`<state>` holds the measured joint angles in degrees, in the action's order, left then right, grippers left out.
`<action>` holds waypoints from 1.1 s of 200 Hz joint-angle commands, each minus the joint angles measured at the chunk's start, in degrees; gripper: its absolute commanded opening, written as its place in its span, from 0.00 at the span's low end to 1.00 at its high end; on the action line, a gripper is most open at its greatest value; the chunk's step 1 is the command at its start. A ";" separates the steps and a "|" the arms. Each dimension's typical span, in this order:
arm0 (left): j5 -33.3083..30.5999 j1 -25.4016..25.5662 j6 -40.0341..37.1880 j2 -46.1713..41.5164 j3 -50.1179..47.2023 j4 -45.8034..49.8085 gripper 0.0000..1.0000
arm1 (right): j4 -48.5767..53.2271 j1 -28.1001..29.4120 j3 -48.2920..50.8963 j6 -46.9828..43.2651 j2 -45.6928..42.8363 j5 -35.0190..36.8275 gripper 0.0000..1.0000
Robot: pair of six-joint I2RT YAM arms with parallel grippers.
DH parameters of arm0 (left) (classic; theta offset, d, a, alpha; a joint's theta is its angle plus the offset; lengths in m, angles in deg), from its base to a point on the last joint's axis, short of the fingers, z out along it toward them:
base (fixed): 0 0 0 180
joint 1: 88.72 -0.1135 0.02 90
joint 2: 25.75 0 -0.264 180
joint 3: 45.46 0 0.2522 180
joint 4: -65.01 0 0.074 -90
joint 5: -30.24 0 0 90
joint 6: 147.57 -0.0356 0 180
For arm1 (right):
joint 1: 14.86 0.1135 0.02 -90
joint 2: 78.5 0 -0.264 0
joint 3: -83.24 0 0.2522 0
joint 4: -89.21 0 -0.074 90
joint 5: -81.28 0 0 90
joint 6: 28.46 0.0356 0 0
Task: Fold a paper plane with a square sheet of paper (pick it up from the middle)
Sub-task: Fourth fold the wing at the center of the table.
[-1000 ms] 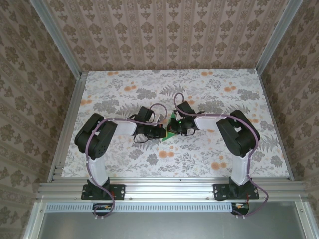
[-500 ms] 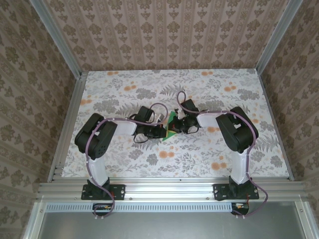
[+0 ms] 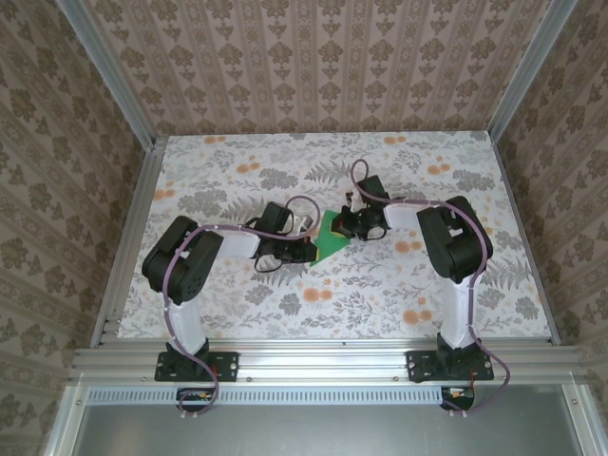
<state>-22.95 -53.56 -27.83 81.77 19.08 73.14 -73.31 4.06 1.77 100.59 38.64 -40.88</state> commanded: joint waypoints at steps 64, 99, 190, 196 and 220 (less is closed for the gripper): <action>-2.54 -0.09 -1.96 2.69 -4.55 13.77 0.00 | 2.98 -5.66 -6.53 -2.59 6.35 8.17 0.00; -2.45 -0.09 -2.20 2.25 -4.82 13.97 0.00 | 1.64 -8.25 -7.43 -1.14 6.65 10.31 0.01; -2.16 0.00 -1.71 1.62 -4.08 13.68 0.00 | -1.85 -8.73 -3.41 -0.67 -5.24 13.16 0.03; -2.17 0.00 -1.71 1.63 -3.90 13.61 0.00 | -2.06 -8.12 -1.48 -0.86 -7.18 13.22 0.04; -2.04 0.00 -1.62 1.97 -3.57 13.19 0.00 | -0.91 -5.00 3.53 -1.25 -12.55 11.48 0.04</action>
<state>-22.18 -53.59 -28.49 80.77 18.23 74.47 -74.01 -4.42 1.64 100.50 32.41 -29.91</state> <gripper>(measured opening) 0.056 0.045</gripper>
